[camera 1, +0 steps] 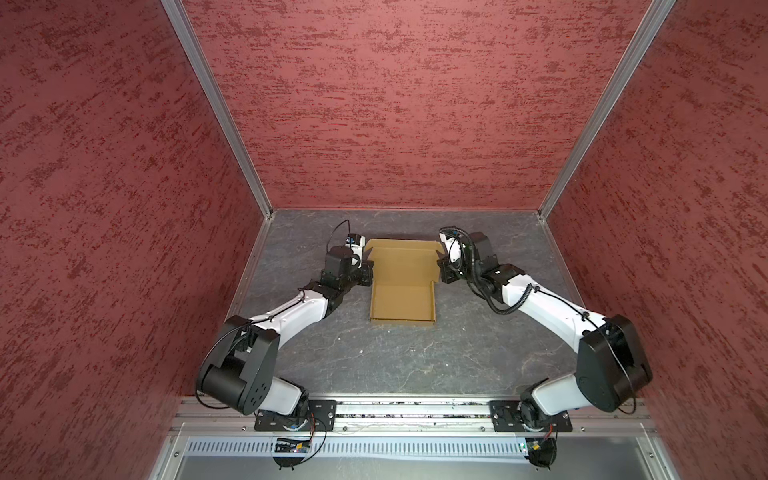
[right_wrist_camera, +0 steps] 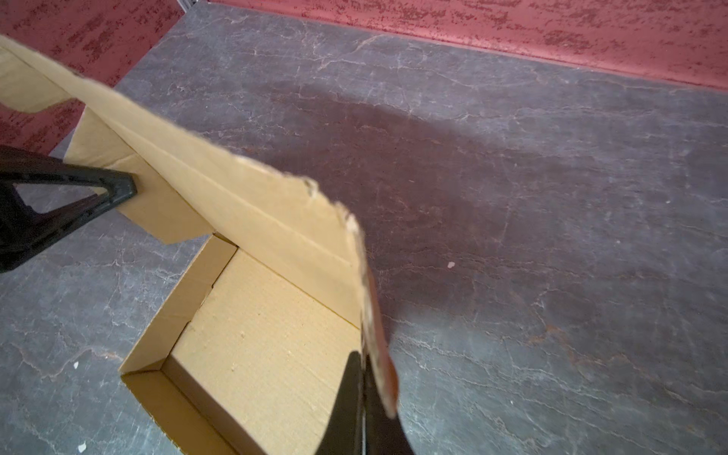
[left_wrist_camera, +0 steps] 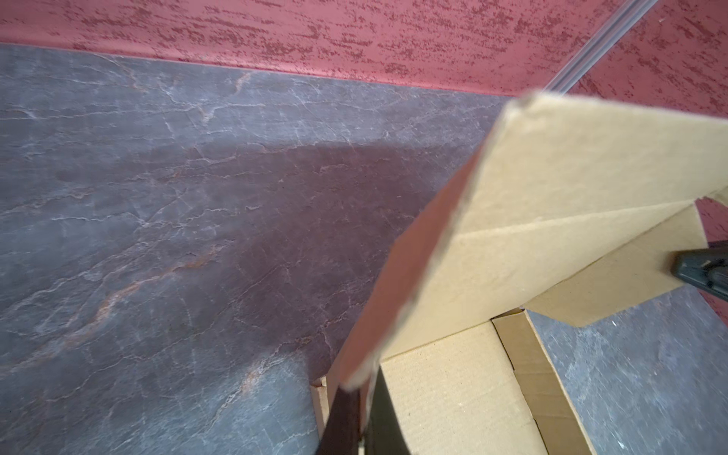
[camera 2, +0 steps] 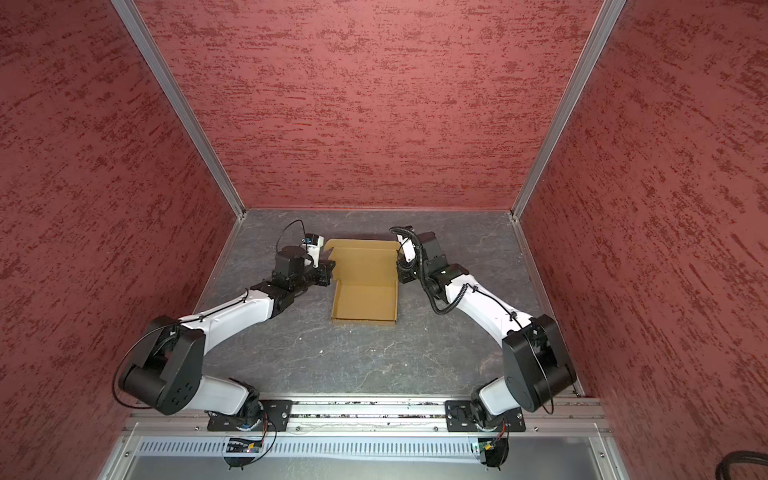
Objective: Fold the paper box
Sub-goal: 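Lower the lid flap down onto the tray walls with both grippers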
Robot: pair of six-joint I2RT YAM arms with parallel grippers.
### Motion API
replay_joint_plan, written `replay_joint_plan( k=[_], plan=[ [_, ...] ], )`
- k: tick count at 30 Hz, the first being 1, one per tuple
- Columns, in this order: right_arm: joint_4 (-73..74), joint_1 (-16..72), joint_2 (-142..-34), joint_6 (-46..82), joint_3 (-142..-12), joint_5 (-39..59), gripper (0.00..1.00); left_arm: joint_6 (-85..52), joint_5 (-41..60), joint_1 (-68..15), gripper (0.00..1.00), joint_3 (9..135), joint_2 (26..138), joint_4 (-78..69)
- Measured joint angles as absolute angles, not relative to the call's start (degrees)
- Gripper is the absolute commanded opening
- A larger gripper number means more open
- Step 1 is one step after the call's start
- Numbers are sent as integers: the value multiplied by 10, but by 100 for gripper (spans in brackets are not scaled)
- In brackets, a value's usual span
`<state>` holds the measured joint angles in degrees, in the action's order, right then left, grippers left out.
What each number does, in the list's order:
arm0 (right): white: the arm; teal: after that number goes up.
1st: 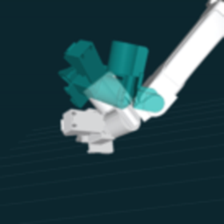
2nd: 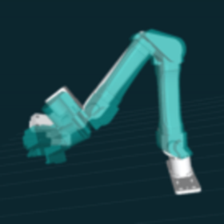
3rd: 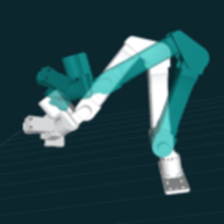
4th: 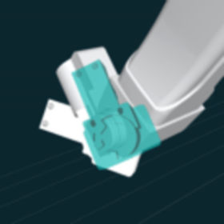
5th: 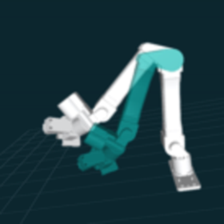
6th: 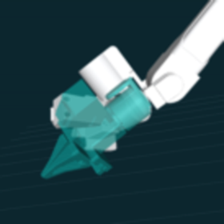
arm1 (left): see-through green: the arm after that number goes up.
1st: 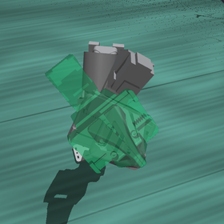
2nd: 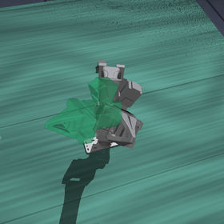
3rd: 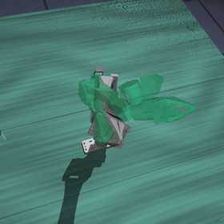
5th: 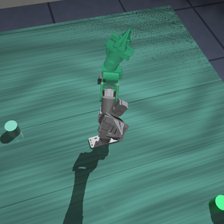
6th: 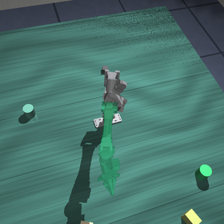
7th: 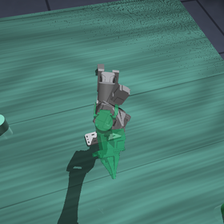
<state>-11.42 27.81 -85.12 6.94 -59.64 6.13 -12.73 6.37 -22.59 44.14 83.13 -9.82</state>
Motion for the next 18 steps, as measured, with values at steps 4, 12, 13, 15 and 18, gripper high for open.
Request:
replay_joint_plan(
  k=[4, 12, 13, 15, 18],
  plan=[
    [-92, 291, -850, 92, -588, 32, 3, -137, 24, -243, 2, 441, 831, -105],
    [-52, 317, -826, 114, -542, -10, 3, -154, -36, -268, 1, 437, 832, -115],
    [-47, 320, -821, 116, -537, -14, 3, -157, -41, -270, 1, 435, 832, -119],
    [-39, 325, -817, 121, -531, -20, 3, -161, -51, -276, 1, 431, 833, -126],
    [-32, 330, -817, 130, -528, -32, 3, -163, -67, -283, 1, 430, 833, -131]
  ],
)
